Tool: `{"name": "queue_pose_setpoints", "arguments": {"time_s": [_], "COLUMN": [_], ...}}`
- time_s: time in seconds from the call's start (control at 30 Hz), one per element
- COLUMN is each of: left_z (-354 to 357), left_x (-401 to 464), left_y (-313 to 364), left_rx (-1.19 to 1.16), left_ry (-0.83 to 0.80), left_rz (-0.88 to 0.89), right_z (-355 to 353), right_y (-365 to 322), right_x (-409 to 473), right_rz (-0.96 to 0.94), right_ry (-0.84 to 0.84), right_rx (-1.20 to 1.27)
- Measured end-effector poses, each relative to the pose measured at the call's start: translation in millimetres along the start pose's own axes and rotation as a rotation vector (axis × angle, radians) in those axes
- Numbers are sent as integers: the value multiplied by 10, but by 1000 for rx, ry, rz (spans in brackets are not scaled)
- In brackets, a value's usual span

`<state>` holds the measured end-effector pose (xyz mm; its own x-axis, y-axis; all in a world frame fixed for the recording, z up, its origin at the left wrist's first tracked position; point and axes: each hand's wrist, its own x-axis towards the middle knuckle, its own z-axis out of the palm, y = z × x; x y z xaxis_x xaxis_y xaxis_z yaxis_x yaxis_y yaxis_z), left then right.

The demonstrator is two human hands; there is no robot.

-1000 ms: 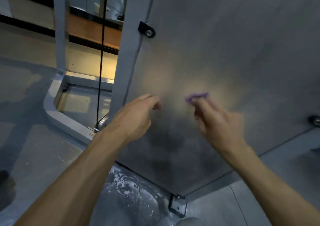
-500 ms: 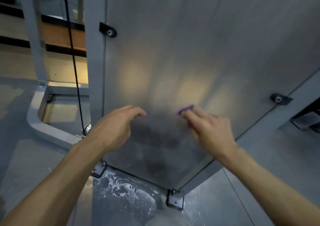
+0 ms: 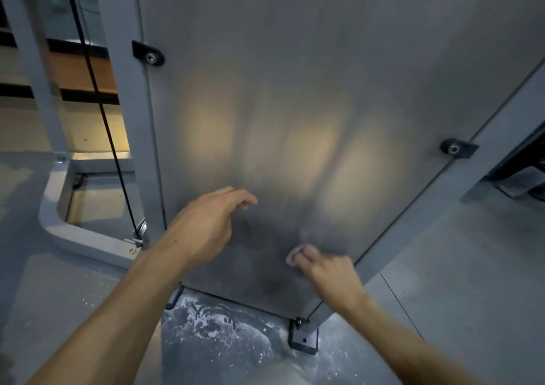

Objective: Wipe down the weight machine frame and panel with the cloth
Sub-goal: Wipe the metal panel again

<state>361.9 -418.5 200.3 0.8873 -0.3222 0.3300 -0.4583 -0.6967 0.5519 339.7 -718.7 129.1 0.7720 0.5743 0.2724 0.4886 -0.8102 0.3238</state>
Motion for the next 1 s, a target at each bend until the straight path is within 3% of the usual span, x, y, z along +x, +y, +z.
{"name": "queue_pose_setpoints", "arguments": {"time_s": [0.13, 0.2, 0.27, 0.37, 0.43, 0.5, 0.63, 0.7, 0.77, 0.9, 1.0], "left_z": [82, 120, 170, 209, 236, 272, 322, 356, 388, 362, 318], "left_x": [23, 20, 29, 67, 85, 95, 125, 122, 106, 101, 101], "left_y": [52, 78, 81, 38, 23, 35, 125, 151, 151, 102, 96], "left_rx": [31, 46, 48, 23, 8, 11, 13, 23, 37, 48, 47], "left_ry": [-20, -28, -52, -67, -67, -70, -81, -90, -111, -133, -131], "left_rz": [27, 25, 35, 42, 41, 53, 56, 73, 72, 60, 63], "right_z": [-1050, -1136, -805, 116, 411, 222, -741, -805, -521, 396, 278], "right_y": [405, 429, 229, -82, -103, 22, 390, 490, 362, 116, 283], "right_x": [404, 494, 415, 41, -143, -121, 165, 177, 56, -510, -571], "right_rz": [201, 323, 314, 113, 22, 7, 173, 307, 375, 177, 203], "right_ry": [565, 688, 555, 105, -71, -53, 442, 603, 498, -16, -48], "right_rx": [-65, -14, 10, 75, 94, 80, 11, 38, 74, 97, 186]}}
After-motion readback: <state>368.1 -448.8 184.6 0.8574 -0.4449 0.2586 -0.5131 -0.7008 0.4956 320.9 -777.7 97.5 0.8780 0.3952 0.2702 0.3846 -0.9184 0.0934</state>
